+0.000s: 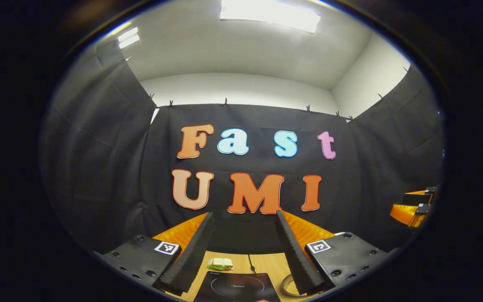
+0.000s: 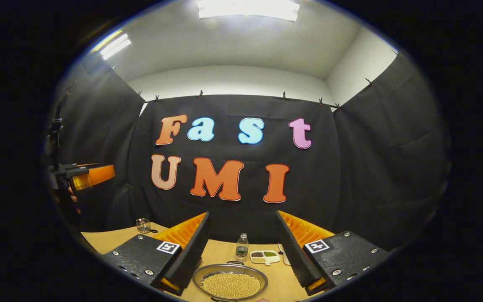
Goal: First push the handle of the pot to place it horizontally, then grasp the pot with both hands and set it on the induction cooktop.
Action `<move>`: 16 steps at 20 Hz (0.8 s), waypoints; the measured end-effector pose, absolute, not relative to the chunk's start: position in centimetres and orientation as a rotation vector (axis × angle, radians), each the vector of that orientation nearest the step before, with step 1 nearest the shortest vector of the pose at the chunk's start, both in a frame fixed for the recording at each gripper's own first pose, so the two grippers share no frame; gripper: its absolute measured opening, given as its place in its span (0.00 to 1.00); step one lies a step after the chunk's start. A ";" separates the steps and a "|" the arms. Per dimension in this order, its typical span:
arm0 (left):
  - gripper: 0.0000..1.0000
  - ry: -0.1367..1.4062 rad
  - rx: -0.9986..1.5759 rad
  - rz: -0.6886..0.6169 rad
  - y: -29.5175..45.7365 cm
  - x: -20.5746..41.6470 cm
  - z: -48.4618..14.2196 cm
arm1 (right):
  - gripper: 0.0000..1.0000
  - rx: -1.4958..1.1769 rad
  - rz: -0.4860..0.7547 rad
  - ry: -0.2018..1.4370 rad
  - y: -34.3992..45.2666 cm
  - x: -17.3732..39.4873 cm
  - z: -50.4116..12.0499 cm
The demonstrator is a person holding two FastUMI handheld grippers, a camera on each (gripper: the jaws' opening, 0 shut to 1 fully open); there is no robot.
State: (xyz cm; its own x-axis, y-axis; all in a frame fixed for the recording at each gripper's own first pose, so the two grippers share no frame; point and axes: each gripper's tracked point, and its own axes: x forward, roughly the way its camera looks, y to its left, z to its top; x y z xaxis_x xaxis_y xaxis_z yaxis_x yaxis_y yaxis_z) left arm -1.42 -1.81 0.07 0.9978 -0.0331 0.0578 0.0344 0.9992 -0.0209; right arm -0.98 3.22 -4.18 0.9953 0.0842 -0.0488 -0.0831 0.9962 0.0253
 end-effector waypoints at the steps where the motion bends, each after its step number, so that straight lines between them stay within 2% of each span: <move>1: 0.97 -0.054 -0.024 -0.035 -1.9 -1.6 -0.3 | 0.93 0.022 0.095 0.071 3.7 -1.2 -5.0; 5: 0.97 -0.032 -0.023 -0.040 -2.1 -2.2 -1.3 | 0.89 0.022 0.151 0.184 5.5 -1.4 -9.1; 9: 0.97 -0.023 -0.020 -0.039 -2.3 -2.3 -1.7 | 0.79 0.027 0.192 0.337 6.8 -1.7 -13.9; 11: 0.96 -0.017 -0.015 -0.043 -2.4 -2.4 -1.8 | 0.69 0.047 0.236 0.406 8.0 -1.8 -15.9; 12: 0.97 -0.015 -0.012 -0.045 -2.6 -2.3 -2.0 | 0.55 0.055 0.254 0.426 8.6 -1.9 -16.6; 13: 0.97 -0.013 -0.008 -0.046 -2.7 -2.2 -2.1 | 0.53 0.054 0.266 0.447 8.9 -1.8 -17.4; 14: 0.97 -0.009 -0.005 -0.047 -2.7 -2.2 -2.3 | 0.44 0.046 0.271 0.469 9.2 -1.8 -18.4; 16: 0.97 -0.003 -0.004 -0.050 -2.8 -2.0 -2.8 | 0.35 0.031 0.272 0.517 9.5 -1.6 -20.3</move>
State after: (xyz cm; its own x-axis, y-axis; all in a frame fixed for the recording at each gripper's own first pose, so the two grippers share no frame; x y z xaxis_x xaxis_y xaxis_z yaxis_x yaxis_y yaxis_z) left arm -1.98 -2.80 -2.76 0.9988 -0.0497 0.0035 0.0497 0.9988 -0.0041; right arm -1.61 9.49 -20.28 0.8340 0.2648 -0.4841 -0.2492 0.9635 0.0976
